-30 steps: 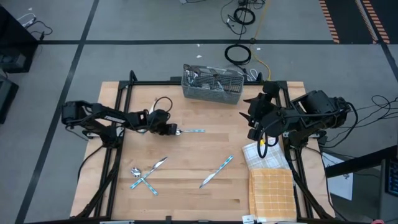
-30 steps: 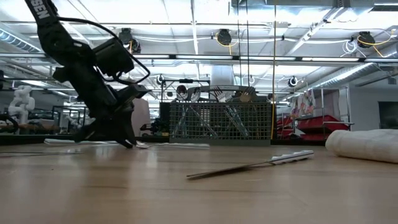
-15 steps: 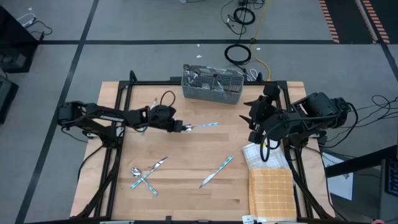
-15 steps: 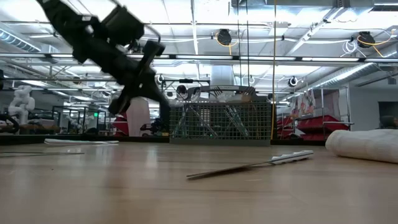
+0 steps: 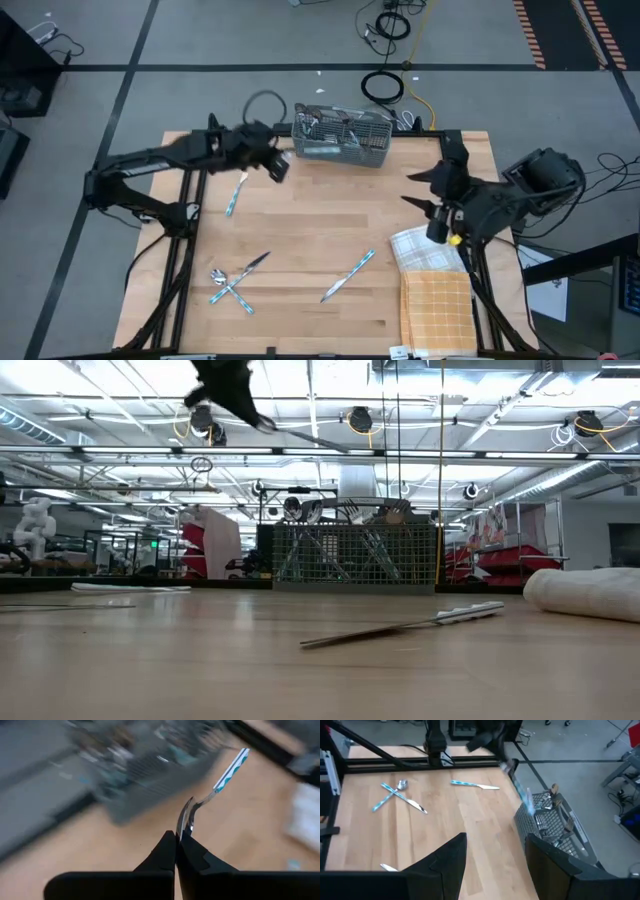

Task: Sort silverware
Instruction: Put the top blue spoon into the gray silverware basket

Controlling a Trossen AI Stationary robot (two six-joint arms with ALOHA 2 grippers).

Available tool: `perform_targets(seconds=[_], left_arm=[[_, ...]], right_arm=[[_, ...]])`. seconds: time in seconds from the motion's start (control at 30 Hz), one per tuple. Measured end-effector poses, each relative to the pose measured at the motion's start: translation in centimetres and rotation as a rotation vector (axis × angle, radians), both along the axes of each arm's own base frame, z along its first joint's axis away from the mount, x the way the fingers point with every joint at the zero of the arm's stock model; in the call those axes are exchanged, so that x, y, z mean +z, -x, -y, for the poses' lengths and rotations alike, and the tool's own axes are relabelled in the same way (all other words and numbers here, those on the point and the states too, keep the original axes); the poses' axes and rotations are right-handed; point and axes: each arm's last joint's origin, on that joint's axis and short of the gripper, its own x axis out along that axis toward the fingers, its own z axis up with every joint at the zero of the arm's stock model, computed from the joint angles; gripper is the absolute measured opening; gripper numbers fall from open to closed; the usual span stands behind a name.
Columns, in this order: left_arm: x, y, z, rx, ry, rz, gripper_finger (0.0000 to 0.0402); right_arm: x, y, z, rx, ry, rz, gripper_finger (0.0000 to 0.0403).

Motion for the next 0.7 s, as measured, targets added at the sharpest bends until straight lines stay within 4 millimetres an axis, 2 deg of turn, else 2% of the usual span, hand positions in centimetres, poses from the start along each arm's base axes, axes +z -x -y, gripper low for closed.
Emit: perform_targets(seconds=[0.13, 0.27, 0.47, 0.7], left_arm=[[4.0, 1.8, -1.2, 0.063, -0.182, -0.095, 0.0001], [5.6, 3.3, -2.6, 0.091, -0.329, -0.238, 0.0001], [5.5, 3.9, -4.5, 0.045, -0.512, -0.519, 0.0001], [3.6, 1.8, -6.0, -0.135, -0.571, -0.759, 0.0001]], right_arm=[[0.1, 0.4, -0.2, -0.001, 0.004, 0.017, 0.0187], [0.1, 0.5, -0.5, -0.004, 0.012, 0.029, 0.0187], [0.1, 0.5, -0.8, -0.006, -0.005, 0.036, 0.0187], [0.1, 0.5, -0.8, -0.019, -0.026, 0.045, 0.0187]])
